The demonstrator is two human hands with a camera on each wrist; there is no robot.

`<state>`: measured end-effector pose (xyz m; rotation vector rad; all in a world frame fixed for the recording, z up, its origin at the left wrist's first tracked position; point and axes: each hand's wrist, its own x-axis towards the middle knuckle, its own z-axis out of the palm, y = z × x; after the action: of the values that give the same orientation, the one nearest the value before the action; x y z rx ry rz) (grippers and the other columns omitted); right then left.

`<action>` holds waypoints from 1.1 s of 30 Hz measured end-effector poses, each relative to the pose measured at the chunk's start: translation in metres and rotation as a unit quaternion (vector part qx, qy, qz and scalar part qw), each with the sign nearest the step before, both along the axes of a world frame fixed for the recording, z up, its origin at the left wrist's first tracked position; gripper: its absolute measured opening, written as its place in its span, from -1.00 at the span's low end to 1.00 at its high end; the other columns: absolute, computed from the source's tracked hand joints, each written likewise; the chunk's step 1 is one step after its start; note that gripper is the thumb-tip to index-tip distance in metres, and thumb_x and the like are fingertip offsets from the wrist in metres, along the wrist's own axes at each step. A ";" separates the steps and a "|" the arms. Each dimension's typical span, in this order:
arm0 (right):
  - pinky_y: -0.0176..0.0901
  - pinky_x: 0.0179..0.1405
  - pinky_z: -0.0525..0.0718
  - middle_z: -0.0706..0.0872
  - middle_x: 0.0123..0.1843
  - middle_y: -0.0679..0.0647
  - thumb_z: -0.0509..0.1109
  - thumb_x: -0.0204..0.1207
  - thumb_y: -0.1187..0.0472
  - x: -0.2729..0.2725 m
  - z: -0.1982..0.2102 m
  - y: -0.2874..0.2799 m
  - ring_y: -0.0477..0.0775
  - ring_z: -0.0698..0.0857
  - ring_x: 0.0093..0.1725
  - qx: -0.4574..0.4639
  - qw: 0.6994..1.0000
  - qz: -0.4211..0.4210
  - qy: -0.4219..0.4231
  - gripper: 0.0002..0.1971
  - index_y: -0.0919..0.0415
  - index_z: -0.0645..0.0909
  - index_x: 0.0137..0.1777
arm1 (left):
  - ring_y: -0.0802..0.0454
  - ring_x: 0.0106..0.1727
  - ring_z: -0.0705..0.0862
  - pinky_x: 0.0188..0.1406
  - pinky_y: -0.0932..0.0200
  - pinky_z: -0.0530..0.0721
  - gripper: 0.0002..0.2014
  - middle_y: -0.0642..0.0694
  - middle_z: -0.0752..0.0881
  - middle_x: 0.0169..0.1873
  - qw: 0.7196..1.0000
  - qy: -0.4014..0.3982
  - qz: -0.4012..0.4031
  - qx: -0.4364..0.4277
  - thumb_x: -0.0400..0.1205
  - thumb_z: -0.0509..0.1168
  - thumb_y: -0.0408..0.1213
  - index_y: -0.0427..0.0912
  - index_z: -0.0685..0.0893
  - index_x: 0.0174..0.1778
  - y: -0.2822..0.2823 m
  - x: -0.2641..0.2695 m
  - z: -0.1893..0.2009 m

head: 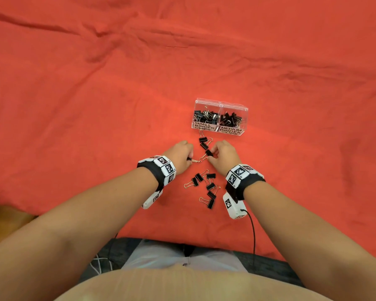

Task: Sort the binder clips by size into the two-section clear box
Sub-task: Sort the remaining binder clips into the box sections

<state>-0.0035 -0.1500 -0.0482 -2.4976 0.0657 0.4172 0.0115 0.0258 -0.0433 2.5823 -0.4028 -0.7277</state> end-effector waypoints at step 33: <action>-0.04 -0.05 0.59 0.55 -0.12 0.09 0.37 0.41 0.39 -0.015 -0.002 -0.004 0.05 0.53 -0.17 0.046 0.998 -0.029 0.018 -0.79 0.26 0.63 0.05 | -0.28 0.07 0.61 -0.11 -0.09 0.60 -0.86 -0.27 0.49 0.13 0.996 -0.073 -0.013 0.055 0.63 0.22 -0.41 -0.33 0.54 0.08 -0.054 0.017 0.005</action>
<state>-0.0181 -0.1539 -0.0499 -2.3913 0.1294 0.4305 0.0286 -0.0278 -0.0381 2.7497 -0.4531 -0.5864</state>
